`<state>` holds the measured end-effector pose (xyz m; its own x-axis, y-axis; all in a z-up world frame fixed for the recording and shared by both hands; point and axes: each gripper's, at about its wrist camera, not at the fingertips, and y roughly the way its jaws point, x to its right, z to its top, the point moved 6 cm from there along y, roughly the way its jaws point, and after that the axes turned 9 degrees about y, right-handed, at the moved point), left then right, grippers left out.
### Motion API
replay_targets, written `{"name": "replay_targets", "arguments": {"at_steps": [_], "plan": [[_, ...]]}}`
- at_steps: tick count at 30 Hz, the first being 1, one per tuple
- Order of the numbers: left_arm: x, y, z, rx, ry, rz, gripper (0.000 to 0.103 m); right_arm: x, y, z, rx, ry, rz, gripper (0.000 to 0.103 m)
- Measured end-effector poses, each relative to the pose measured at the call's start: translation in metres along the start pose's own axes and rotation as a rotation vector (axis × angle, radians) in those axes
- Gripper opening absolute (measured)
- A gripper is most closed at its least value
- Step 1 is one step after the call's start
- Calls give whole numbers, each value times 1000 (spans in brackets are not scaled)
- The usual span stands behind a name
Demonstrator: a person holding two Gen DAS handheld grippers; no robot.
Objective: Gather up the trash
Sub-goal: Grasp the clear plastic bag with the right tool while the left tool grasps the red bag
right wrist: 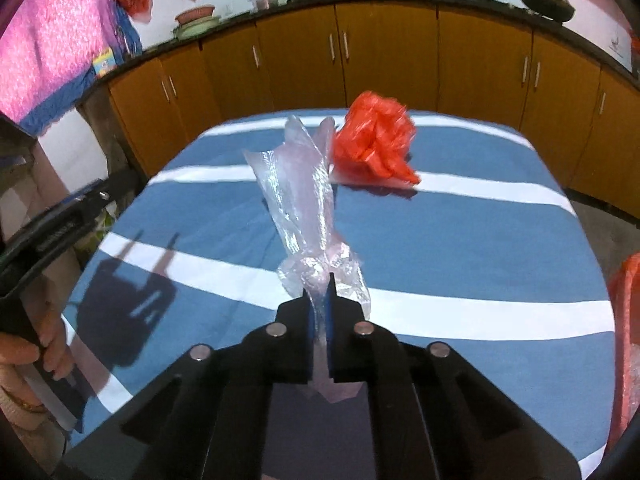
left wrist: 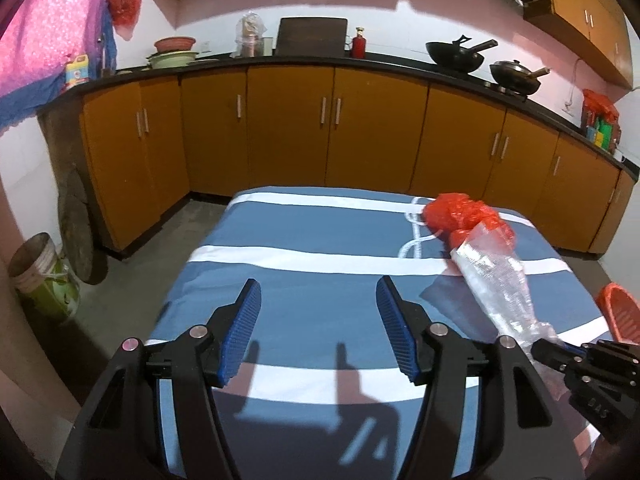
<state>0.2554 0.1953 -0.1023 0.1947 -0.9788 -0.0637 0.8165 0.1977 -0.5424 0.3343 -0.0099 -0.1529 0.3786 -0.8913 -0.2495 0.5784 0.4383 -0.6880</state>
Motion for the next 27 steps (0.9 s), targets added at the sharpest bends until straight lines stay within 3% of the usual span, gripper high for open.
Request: {"name": "replay_targets", "arguments": {"at_steps": [5,15,20,27], "plan": [[31,7,11,8,12,-51,65,34,-25,12,83,79,-32,6],[107,32,36,20,87,-152,70,115,-36,27,146,242,-218,6],[137,54,47,9,128,-171,73,137,-40,24,151,270,-242,6],[147,81,48,-43,130,-167,74,148,-40,15,147,292,-243,6]]}}
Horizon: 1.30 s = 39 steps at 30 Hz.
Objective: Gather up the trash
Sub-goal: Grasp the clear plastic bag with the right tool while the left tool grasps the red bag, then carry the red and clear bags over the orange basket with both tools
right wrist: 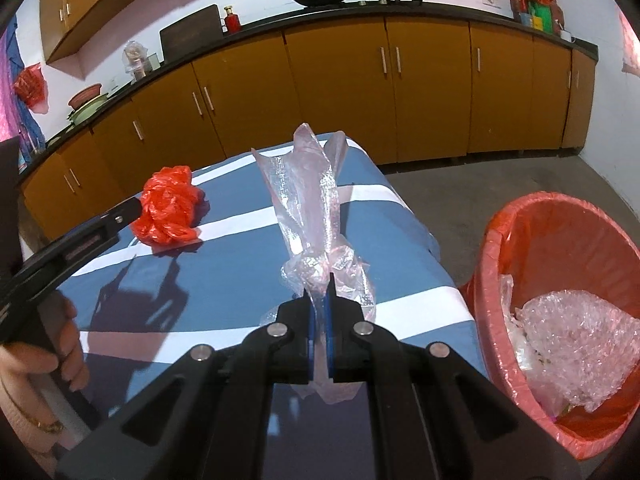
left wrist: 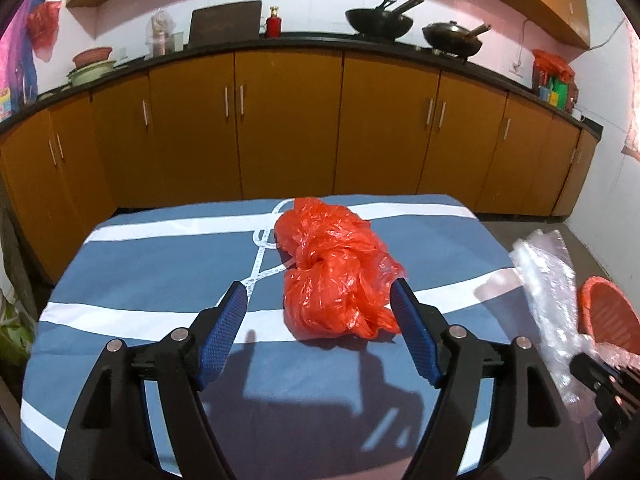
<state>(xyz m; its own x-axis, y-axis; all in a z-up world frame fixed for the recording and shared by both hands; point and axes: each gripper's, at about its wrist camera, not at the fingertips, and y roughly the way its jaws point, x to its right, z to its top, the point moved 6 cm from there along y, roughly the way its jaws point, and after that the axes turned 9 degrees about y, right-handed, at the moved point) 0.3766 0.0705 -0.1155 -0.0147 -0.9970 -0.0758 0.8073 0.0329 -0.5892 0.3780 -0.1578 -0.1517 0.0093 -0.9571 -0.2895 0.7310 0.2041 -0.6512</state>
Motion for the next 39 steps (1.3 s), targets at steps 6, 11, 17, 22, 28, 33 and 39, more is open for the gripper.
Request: {"name": "replay_targets", "arguments": {"at_steps": [6,11,17,22,28,33,39], "plan": [[-2,19,-2,-53,-15,-5,70,3,3,-1,-15,20,14,6],[-2,26,-4,-92,-30,-36,37,0,4,-1,-20,21,22,6],[-3,22,-9,-97,-23,-38,16,0,3,-2,-22,15,22,6],[-7,4,-11,-80,-13,-30,13,0,-1,-3,-20,14,23,6],[1,-34,-9,-35,31,-45,13,-5,-20,2,2,7,38,6],[14,-60,-2,-1,54,-77,13,-7,-44,5,29,4,47,6],[30,-82,7,32,66,-124,13,3,-71,10,58,17,35,6]]}}
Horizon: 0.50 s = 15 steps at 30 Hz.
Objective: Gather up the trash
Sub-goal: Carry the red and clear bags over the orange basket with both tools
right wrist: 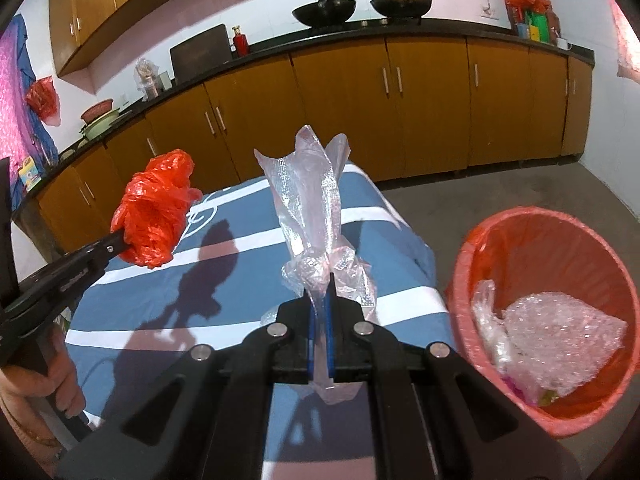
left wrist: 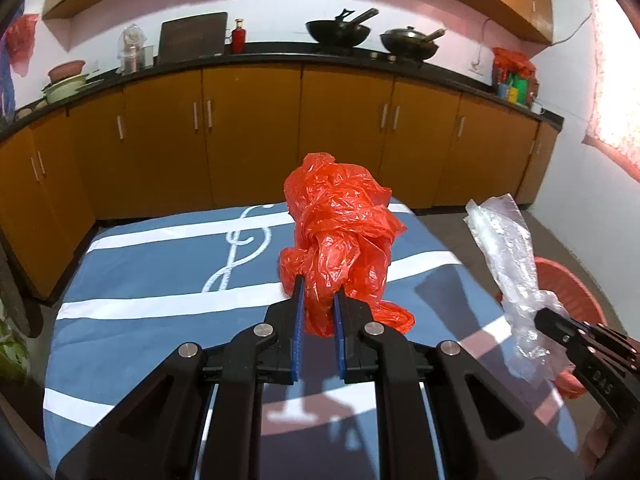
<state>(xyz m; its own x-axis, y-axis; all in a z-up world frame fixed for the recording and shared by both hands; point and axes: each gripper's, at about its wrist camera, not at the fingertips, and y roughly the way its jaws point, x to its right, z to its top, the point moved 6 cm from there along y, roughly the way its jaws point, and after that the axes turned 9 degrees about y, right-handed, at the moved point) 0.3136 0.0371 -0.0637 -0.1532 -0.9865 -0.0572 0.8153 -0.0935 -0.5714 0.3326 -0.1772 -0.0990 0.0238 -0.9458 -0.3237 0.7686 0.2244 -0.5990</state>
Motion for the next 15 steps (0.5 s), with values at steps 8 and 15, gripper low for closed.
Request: {"name": "replay_targets", "arguments": {"at_steps": [8,15], "plan": [[33,-14,6,18,25,-56,13,24,-34,16,49,26,-46,6],[74,-23,12,42,56,-121,13,61,-63,22,94,49,-122,6]]}}
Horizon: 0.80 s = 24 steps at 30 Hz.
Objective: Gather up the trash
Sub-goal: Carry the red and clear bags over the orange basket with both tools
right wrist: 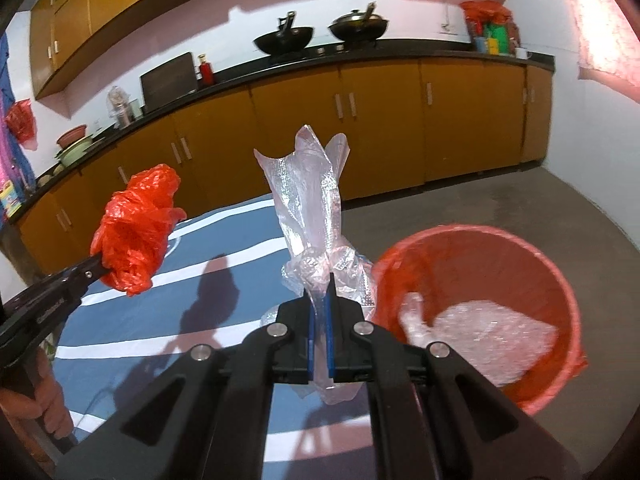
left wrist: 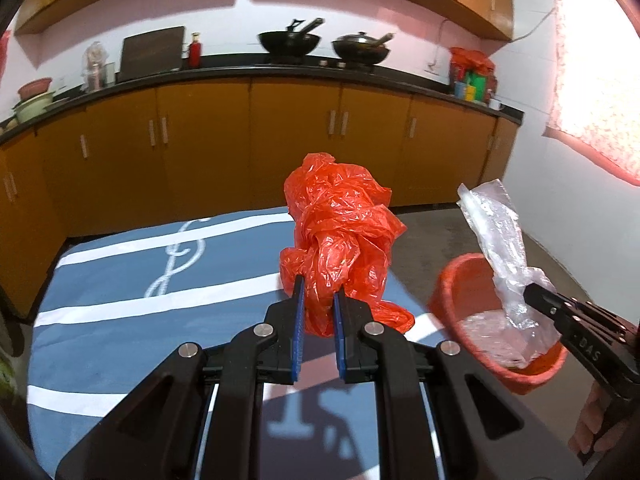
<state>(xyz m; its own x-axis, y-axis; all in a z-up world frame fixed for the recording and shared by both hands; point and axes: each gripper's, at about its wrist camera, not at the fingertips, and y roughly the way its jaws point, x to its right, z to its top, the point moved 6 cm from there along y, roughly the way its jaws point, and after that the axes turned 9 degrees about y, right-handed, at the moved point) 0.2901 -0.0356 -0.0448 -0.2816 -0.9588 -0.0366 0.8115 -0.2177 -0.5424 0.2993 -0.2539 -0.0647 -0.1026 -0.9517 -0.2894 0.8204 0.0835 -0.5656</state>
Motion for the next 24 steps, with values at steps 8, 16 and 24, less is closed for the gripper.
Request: {"name": "replay_targets", "arguments": {"at_steps": [8,16,24], "plan": [[59,12,2,-5,34,-95,13,56,-11,5,27,19,-114,6],[105,23,-1,-25,68,-167,13,107,-18,8,42,49,-200,6],[139,37,-1,-39,103,-219,13,135,-17,11,39,78,-227,6]]}}
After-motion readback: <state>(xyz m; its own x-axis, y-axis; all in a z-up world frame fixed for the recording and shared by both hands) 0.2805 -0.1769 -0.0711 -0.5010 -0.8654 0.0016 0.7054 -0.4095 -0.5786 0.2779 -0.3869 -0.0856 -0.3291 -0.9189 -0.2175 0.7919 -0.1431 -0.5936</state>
